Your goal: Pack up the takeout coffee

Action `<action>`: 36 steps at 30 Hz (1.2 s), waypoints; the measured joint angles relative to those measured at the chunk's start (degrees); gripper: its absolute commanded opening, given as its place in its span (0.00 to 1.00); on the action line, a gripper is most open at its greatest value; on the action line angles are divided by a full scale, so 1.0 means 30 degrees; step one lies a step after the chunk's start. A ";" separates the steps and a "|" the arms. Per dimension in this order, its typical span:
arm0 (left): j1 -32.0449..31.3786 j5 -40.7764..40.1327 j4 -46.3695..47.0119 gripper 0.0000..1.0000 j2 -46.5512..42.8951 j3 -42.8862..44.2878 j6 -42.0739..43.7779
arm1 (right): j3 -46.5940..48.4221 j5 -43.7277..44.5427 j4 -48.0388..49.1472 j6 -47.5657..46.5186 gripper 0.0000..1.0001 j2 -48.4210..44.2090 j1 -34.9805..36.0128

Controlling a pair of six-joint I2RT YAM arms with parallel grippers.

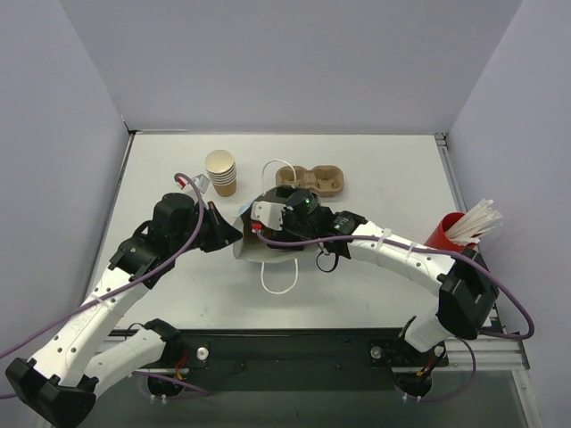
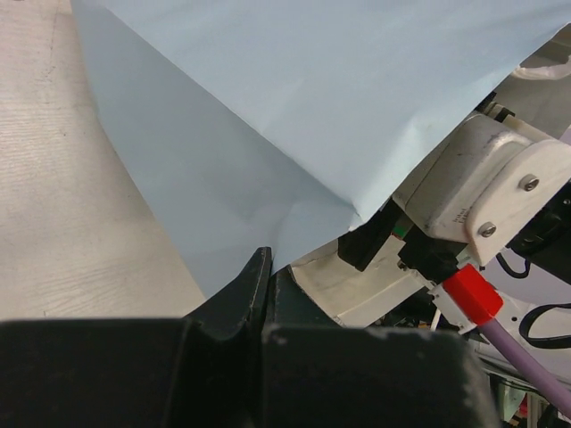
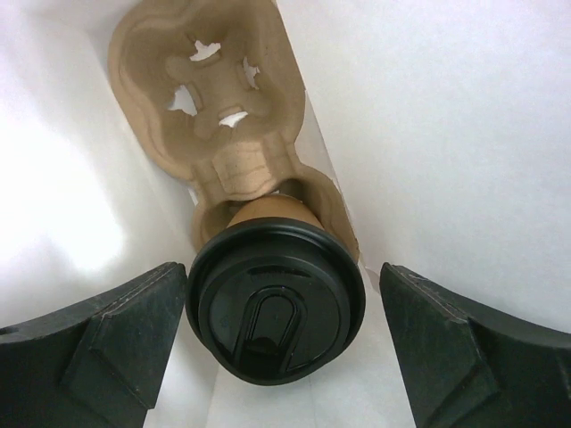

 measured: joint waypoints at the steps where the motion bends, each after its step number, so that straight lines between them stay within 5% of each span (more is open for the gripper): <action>1: 0.0000 0.0015 -0.0066 0.00 0.0022 0.0087 0.0007 | 0.0015 -0.0051 -0.0102 0.0117 0.88 -0.0080 0.0000; 30: 0.0087 0.0707 -0.2186 0.00 0.2317 0.3045 0.0124 | 0.2922 -0.2936 -0.4918 0.1719 0.62 -0.1501 0.0000; 36: 0.0590 0.0925 -0.2200 0.20 0.2557 0.3155 0.0124 | 0.3555 -0.3184 -0.5690 0.1931 0.61 -0.1501 -0.0029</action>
